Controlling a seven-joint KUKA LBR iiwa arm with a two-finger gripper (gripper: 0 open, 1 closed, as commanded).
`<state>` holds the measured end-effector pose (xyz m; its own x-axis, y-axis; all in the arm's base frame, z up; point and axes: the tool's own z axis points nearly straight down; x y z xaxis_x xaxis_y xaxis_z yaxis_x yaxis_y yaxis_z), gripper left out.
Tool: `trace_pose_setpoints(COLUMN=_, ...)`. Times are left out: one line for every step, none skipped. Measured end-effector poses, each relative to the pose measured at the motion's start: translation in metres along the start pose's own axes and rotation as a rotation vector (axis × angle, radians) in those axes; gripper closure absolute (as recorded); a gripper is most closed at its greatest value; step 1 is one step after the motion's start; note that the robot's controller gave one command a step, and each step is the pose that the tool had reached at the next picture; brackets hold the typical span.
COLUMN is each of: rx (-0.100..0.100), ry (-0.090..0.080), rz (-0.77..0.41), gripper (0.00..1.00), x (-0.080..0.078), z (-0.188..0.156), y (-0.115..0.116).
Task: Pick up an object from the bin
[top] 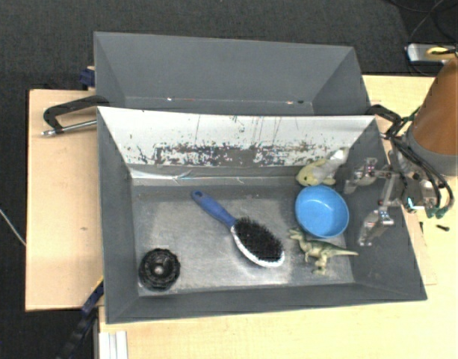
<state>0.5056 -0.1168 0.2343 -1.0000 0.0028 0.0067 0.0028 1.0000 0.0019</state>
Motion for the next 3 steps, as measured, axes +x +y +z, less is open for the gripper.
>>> trace_pose_setpoints(rx=0.0, ry=-0.002, rz=-0.331, gripper=0.0, x=-0.0231, z=0.1345, y=-0.0005)
trace_pose_setpoints(rx=0.003, ry=-0.007, rz=-0.331, gripper=1.0, x=-0.0245, z=0.1312, y=-0.0012)
trace_pose_setpoints(rx=0.003, ry=-0.007, rz=-0.331, gripper=0.0, x=-0.0244, z=0.1314, y=-0.0008)
